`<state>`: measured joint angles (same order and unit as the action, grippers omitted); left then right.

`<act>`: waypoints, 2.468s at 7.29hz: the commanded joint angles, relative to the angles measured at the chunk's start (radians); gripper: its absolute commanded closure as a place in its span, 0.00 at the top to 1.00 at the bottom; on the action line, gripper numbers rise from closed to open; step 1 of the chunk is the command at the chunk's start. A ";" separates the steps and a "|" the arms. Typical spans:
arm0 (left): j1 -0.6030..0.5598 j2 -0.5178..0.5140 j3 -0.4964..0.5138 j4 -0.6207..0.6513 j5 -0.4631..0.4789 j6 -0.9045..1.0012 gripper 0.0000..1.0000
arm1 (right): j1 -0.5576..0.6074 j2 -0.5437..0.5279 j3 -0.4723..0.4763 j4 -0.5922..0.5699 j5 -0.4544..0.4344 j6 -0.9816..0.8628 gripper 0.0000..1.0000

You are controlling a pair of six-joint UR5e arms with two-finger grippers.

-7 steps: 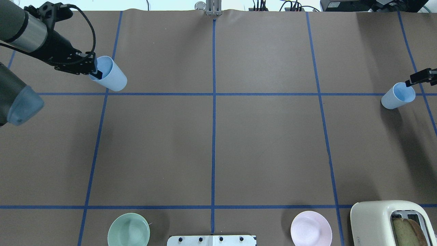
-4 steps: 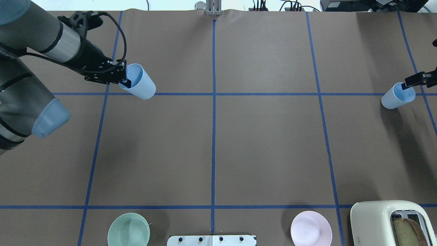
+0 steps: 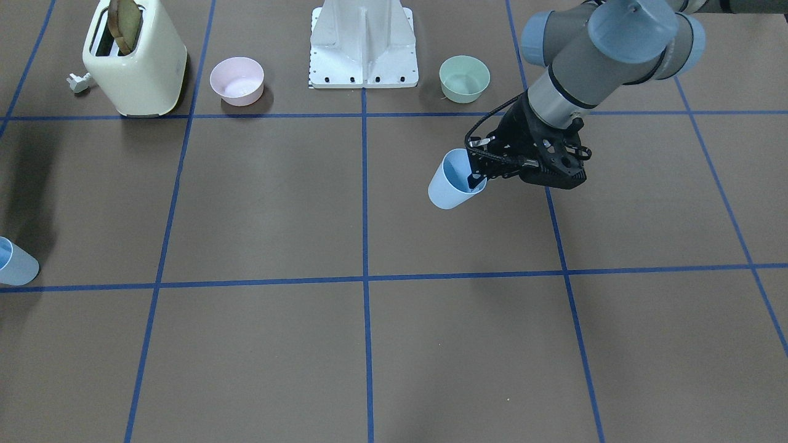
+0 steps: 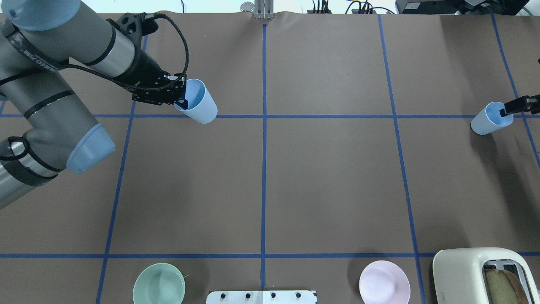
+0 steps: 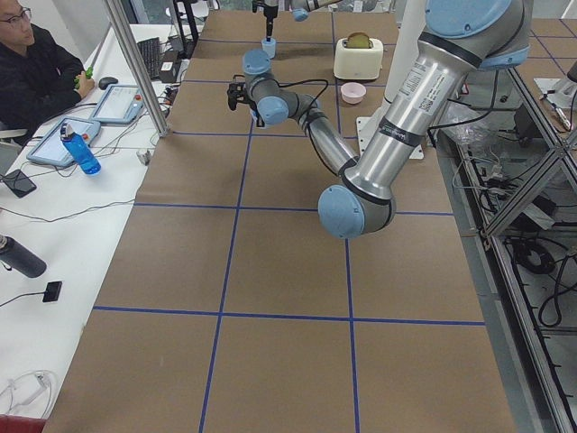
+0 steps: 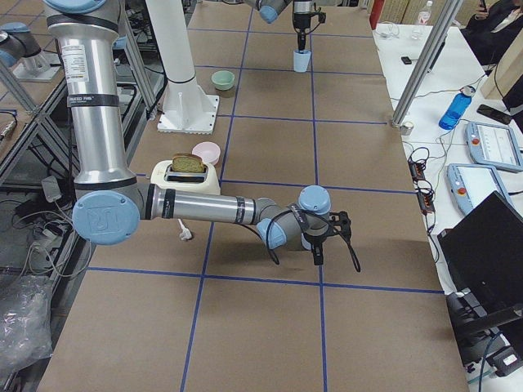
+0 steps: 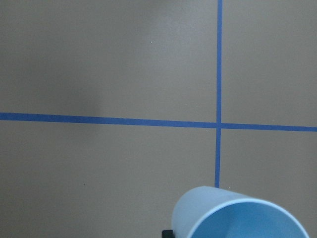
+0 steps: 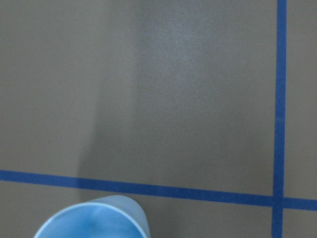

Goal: Stack blue cups with both arms
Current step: 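Carry the cup toward center with left gripper while right gripper grasps its cup, then set the cup at center, open left gripper while right gripper lifts its cup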

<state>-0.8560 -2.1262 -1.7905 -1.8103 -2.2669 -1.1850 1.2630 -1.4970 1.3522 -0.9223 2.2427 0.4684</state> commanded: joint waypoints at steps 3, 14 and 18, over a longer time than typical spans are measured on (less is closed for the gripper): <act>0.012 -0.018 0.002 0.023 0.006 -0.004 0.00 | -0.046 0.021 0.005 0.026 -0.002 0.200 0.00; 0.282 -0.199 0.259 -0.004 0.332 -0.122 0.00 | 0.029 0.412 0.071 -0.452 0.118 0.217 0.00; 0.308 -0.213 0.316 -0.052 0.348 -0.119 0.00 | 0.032 0.455 0.094 -0.504 0.113 0.225 0.00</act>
<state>-0.5536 -2.3377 -1.4822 -1.8537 -1.9213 -1.3056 1.2926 -1.0467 1.4341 -1.4141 2.3565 0.6925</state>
